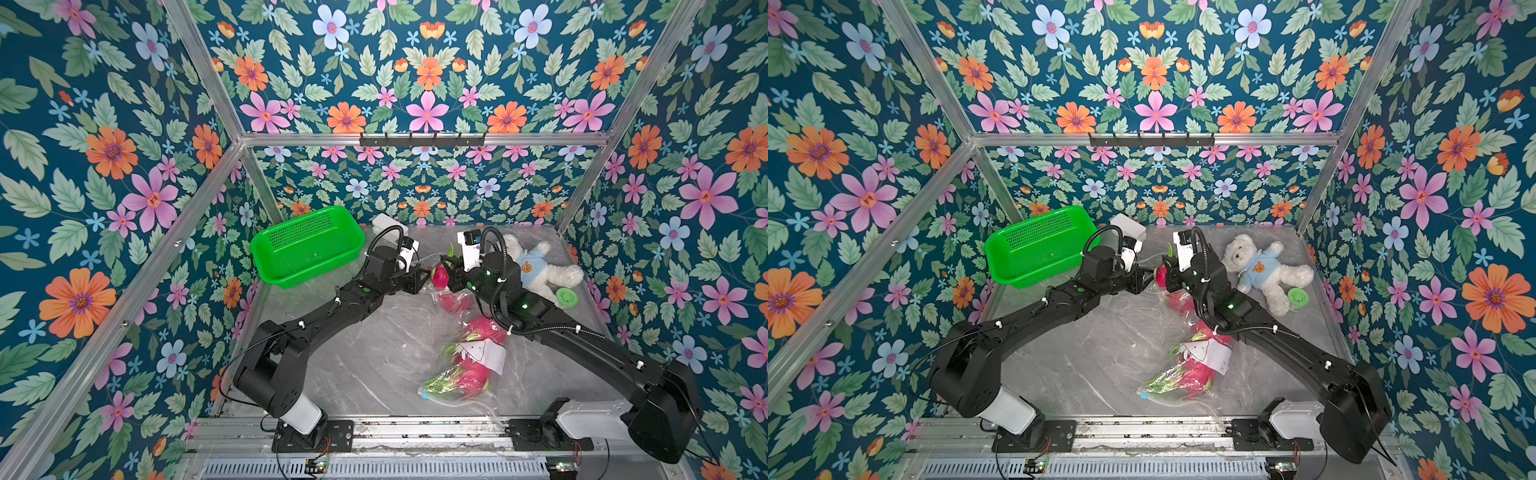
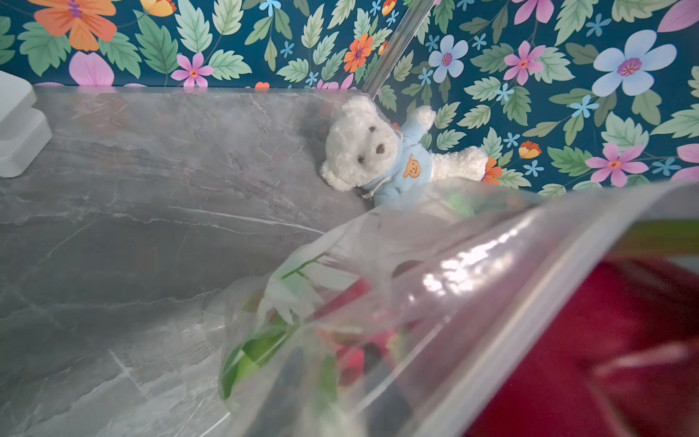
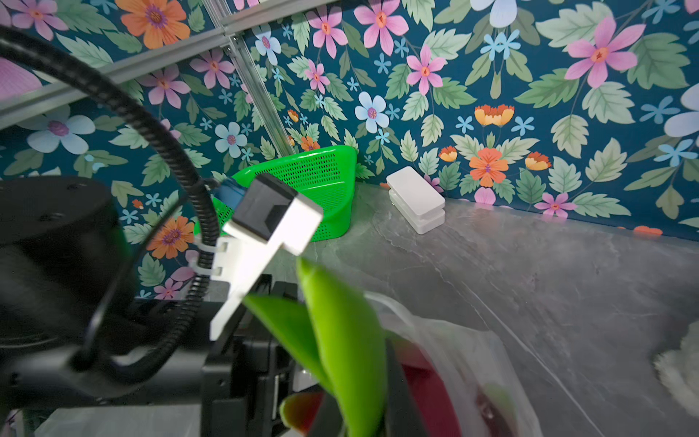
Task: Open the zip-top bag and take out the dragon fruit
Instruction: Pick up the dragon fruit from the zipper food storage bag, then move the basket to the center of the board.
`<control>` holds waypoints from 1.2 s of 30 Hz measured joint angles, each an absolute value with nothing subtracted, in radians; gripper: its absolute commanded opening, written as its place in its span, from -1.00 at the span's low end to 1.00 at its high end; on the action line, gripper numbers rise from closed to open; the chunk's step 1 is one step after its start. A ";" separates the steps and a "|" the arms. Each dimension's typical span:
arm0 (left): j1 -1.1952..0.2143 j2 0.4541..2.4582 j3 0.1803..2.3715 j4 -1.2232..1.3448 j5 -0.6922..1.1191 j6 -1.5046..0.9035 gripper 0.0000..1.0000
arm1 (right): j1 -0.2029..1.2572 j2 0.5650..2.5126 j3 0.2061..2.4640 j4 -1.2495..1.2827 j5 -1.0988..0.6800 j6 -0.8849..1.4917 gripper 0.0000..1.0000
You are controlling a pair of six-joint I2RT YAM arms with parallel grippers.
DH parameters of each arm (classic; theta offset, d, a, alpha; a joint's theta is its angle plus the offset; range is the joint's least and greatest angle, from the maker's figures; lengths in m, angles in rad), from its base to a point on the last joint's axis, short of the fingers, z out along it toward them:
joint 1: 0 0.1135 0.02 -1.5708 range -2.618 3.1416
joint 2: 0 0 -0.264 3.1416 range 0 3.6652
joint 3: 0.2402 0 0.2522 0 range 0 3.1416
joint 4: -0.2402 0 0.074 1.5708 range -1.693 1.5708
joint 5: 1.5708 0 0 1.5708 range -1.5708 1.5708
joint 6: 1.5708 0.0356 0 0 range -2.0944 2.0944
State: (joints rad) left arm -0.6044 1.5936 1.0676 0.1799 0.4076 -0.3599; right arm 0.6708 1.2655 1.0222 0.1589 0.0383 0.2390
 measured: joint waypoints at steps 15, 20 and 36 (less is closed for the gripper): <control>-0.603 1.583 1.091 0.182 0.419 -0.352 -0.37 | 0.662 1.180 1.018 0.335 0.058 0.173 -1.00; -0.597 1.581 1.113 0.180 0.418 -0.334 -0.34 | 0.610 1.179 1.063 0.403 0.055 0.162 -1.00; -0.422 1.563 1.133 0.206 0.438 -0.346 0.30 | 0.533 1.120 1.003 0.469 0.053 0.180 -1.00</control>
